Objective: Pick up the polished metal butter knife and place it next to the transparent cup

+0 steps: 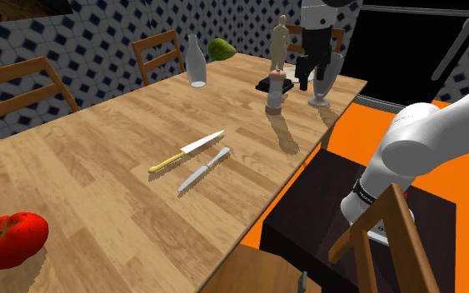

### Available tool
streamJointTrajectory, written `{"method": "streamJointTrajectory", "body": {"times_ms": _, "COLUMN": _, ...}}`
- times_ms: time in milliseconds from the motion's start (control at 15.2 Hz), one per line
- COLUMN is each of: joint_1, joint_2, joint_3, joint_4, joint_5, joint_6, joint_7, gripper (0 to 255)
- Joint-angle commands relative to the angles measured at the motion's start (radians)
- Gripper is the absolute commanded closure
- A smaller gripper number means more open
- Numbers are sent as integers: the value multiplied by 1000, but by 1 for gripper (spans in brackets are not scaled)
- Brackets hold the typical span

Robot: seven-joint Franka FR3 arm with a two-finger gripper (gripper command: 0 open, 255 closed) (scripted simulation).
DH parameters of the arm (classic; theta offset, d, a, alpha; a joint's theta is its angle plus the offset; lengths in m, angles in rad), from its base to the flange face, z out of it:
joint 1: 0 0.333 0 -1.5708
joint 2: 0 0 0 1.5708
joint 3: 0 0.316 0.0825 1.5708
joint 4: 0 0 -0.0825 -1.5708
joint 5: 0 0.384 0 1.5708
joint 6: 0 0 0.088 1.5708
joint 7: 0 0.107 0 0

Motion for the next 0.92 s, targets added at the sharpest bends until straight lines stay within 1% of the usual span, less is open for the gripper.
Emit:
{"method": "streamJointTrajectory", "body": {"times_ms": 0, "joint_1": 0, "joint_2": 0, "joint_3": 0, "joint_4": 0, "joint_5": 0, "joint_6": 0, "joint_7": 0, "gripper": 0}}
{"method": "streamJointTrajectory", "body": {"times_ms": 264, "joint_1": -3, "joint_2": -50, "joint_3": 105, "joint_4": -77, "joint_5": 95, "joint_6": 35, "joint_7": 222, "gripper": 0}}
{"method": "streamJointTrajectory", "body": {"times_ms": 462, "joint_1": -2, "joint_2": -62, "joint_3": 190, "joint_4": -115, "joint_5": 172, "joint_6": 73, "joint_7": 389, "gripper": 0}}
{"method": "streamJointTrajectory", "body": {"times_ms": 660, "joint_1": 0, "joint_2": -49, "joint_3": 279, "joint_4": -135, "joint_5": 248, "joint_6": 123, "joint_7": 555, "gripper": 0}}
{"method": "streamJointTrajectory", "body": {"times_ms": 858, "joint_1": -3, "joint_2": -10, "joint_3": 371, "joint_4": -136, "joint_5": 318, "joint_6": 184, "joint_7": 721, "gripper": 0}}
